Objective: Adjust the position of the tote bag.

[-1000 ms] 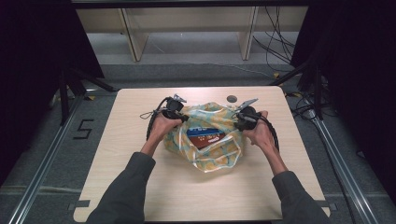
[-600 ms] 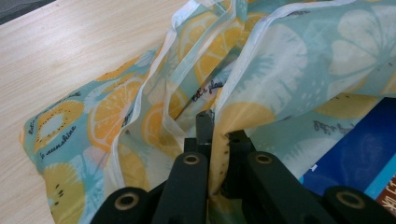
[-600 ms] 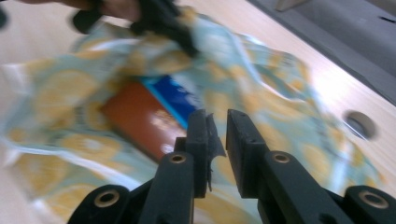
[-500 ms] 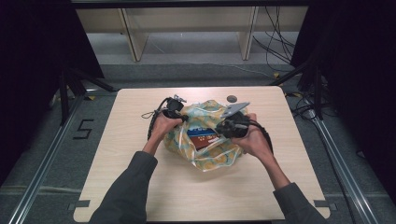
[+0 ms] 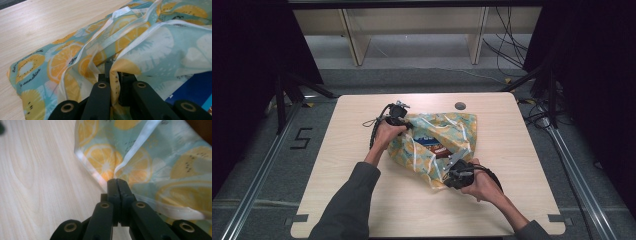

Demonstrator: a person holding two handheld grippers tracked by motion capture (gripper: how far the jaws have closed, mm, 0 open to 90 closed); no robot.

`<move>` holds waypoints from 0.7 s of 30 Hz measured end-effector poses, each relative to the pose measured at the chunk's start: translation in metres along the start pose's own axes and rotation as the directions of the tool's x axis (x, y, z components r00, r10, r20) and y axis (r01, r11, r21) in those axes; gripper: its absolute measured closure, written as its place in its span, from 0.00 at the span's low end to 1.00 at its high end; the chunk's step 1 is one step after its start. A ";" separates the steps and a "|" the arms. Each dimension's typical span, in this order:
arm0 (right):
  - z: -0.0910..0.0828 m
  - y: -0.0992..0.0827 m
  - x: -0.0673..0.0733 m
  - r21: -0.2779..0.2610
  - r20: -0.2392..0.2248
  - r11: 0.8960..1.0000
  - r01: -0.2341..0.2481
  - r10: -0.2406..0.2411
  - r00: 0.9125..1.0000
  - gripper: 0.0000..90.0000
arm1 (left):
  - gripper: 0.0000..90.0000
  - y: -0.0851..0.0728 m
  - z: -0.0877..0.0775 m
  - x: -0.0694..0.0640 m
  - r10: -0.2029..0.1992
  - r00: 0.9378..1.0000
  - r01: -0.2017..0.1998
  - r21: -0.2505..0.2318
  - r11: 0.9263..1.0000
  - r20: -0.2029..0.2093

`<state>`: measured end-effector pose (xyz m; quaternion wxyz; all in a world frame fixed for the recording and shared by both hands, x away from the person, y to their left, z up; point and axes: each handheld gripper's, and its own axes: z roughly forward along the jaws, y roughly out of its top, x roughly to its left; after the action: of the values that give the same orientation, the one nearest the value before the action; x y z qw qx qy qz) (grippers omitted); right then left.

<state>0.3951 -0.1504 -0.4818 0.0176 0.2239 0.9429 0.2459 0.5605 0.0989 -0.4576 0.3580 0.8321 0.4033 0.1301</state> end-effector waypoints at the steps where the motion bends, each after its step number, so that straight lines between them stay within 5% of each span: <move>1: -0.004 0.001 -0.001 -0.021 -0.004 1.000 0.003 -0.003 1.000 1.00 | 0.97 0.000 0.000 -0.001 0.004 1.000 -0.004 -0.005 1.000 -0.001; 2: -0.012 0.004 0.000 -0.060 -0.007 0.998 -0.022 0.021 1.000 1.00 | 0.97 0.001 -0.001 -0.001 0.007 1.000 -0.007 -0.004 1.000 0.003; 4: -0.032 0.016 -0.007 -0.197 0.071 0.980 0.027 -0.014 0.997 0.95 | 0.97 0.001 -0.001 0.000 0.007 1.000 -0.007 -0.003 1.000 0.006; 8: -0.068 0.037 -0.033 -0.312 0.276 0.950 0.030 0.060 0.959 0.78 | 0.97 0.000 -0.003 0.000 0.004 1.000 -0.004 0.007 1.000 0.016; 11: -0.073 0.044 -0.049 -0.301 0.310 0.954 0.004 0.094 0.946 0.78 | 0.96 0.000 -0.004 0.000 0.003 1.000 -0.003 -0.003 1.000 0.018; 14: -0.047 0.051 -0.058 -0.209 0.276 0.978 -0.016 0.075 0.958 0.78 | 0.94 0.000 -0.005 0.001 0.000 1.000 0.000 -0.003 1.000 0.023; 17: -0.032 0.052 -0.062 -0.159 0.308 0.987 -0.008 0.057 0.950 0.75 | 0.91 -0.002 -0.007 0.002 0.005 1.000 -0.005 0.004 1.000 0.025; 18: -0.028 0.051 -0.073 -0.117 0.380 0.993 -0.016 0.060 0.923 0.85 | 0.91 -0.002 -0.008 0.002 0.011 1.000 -0.011 0.008 1.000 0.028; 19: -0.028 0.051 -0.073 -0.117 0.380 0.993 -0.016 0.060 0.923 0.85 | 0.91 -0.003 -0.011 0.004 0.012 0.999 -0.013 0.017 1.000 0.037; 20: -0.029 0.047 -0.094 -0.096 0.445 0.995 -0.017 0.059 0.894 0.94 | 0.92 -0.004 -0.013 0.004 0.015 0.999 -0.016 0.008 1.000 0.036; 21: -0.030 0.043 -0.104 -0.108 0.462 0.993 -0.050 0.095 0.882 0.97 | 0.93 -0.004 -0.014 0.004 0.024 0.999 -0.025 0.010 1.000 0.038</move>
<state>0.5019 -0.1751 -0.4429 0.2444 0.3104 0.8897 0.2288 0.5538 0.1106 -0.4509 0.3595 0.8411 0.3869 0.1167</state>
